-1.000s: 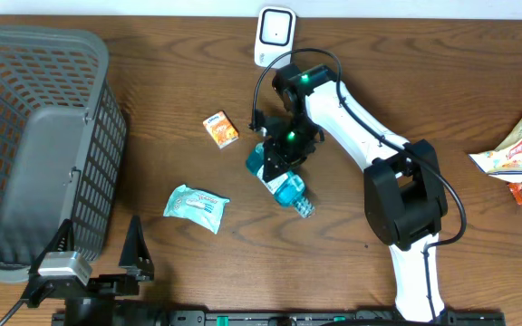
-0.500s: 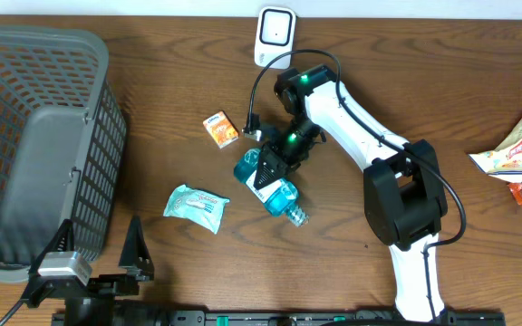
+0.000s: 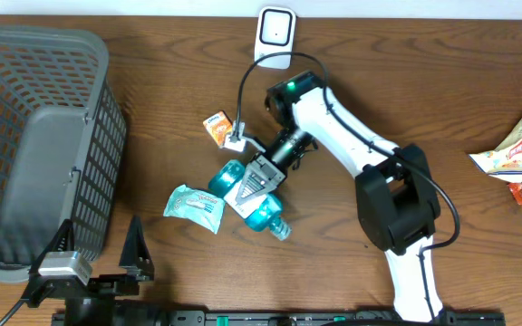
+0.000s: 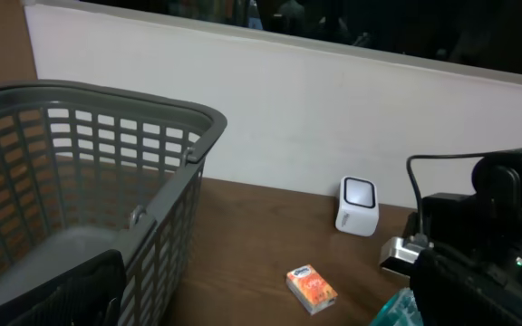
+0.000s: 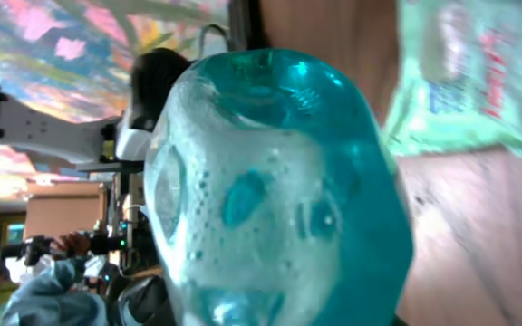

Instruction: Scan the item barcode

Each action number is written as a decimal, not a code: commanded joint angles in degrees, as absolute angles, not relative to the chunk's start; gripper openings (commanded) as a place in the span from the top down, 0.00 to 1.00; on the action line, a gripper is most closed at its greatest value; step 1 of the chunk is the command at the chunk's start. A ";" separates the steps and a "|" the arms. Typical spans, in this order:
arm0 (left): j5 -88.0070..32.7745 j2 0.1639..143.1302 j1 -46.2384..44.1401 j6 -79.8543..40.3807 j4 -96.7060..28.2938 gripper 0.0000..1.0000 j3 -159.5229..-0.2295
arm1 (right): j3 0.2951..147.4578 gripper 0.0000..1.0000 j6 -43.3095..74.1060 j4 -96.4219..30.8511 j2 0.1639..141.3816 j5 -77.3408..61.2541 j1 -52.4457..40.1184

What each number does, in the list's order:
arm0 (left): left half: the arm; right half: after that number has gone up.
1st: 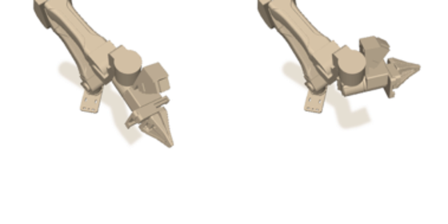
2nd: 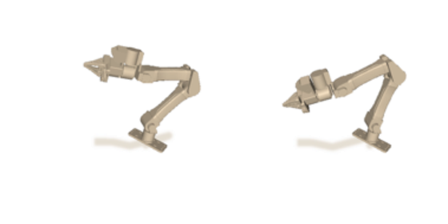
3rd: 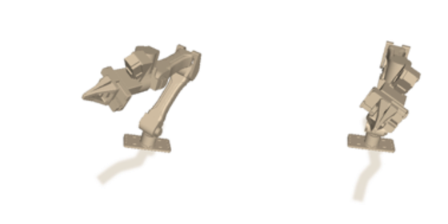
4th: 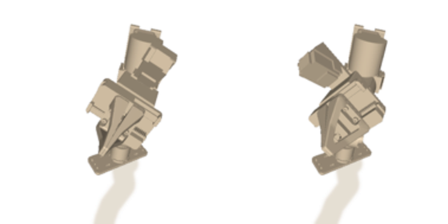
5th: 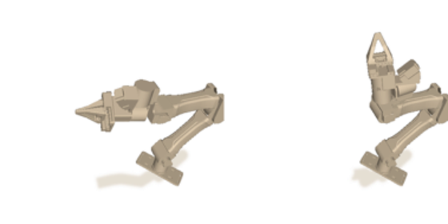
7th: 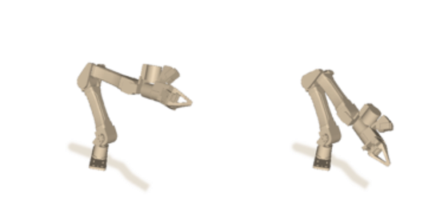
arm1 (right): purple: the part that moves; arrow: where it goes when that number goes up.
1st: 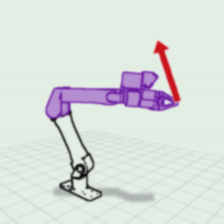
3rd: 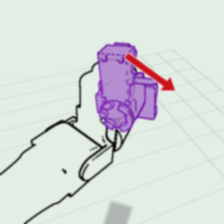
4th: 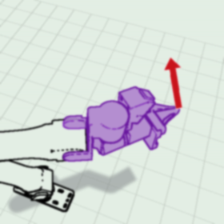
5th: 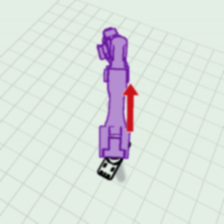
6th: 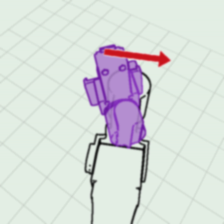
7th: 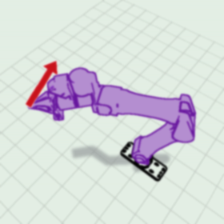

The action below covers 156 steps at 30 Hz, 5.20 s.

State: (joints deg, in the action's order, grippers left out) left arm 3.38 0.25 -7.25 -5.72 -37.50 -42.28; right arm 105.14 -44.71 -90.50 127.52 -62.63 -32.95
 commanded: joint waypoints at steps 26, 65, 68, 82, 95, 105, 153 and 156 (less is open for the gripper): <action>3.70 0.14 -7.49 -4.78 -37.47 0.02 -42.22 | 105.25 0.98 -31.75 -78.54 124.81 -34.46 -40.51; 3.70 0.14 -7.49 -4.80 -37.45 0.02 -42.22 | 105.93 0.99 -78.74 24.95 140.03 26.61 -30.24; 3.70 0.14 -7.49 -4.80 -37.45 0.02 -42.22 | 107.04 0.99 -84.25 28.86 143.31 26.41 -30.33; 3.70 0.14 -7.49 -4.78 -37.47 0.02 -42.22 | 107.28 0.99 -86.15 30.37 144.62 28.16 -31.07; 3.70 0.14 -7.49 -4.80 -37.50 0.02 -42.22 | 107.24 0.99 -68.01 -3.77 125.99 39.55 -28.45; 3.70 0.14 -7.49 -4.80 -37.47 0.02 -42.22 | 106.24 0.99 -41.60 -29.30 121.89 34.52 -12.99; 3.68 0.14 -7.49 -4.80 -37.10 0.02 -42.22 | 95.61 0.01 -6.76 -41.60 111.39 -5.26 17.28; 3.68 0.14 -7.49 -4.80 -37.12 0.02 -42.22 | 95.61 0.01 0.62 -41.80 109.25 -22.92 13.91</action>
State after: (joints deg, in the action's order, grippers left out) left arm 3.38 0.25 -7.25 -5.72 -37.26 -42.22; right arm 95.35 -6.55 -41.43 112.88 0.10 17.47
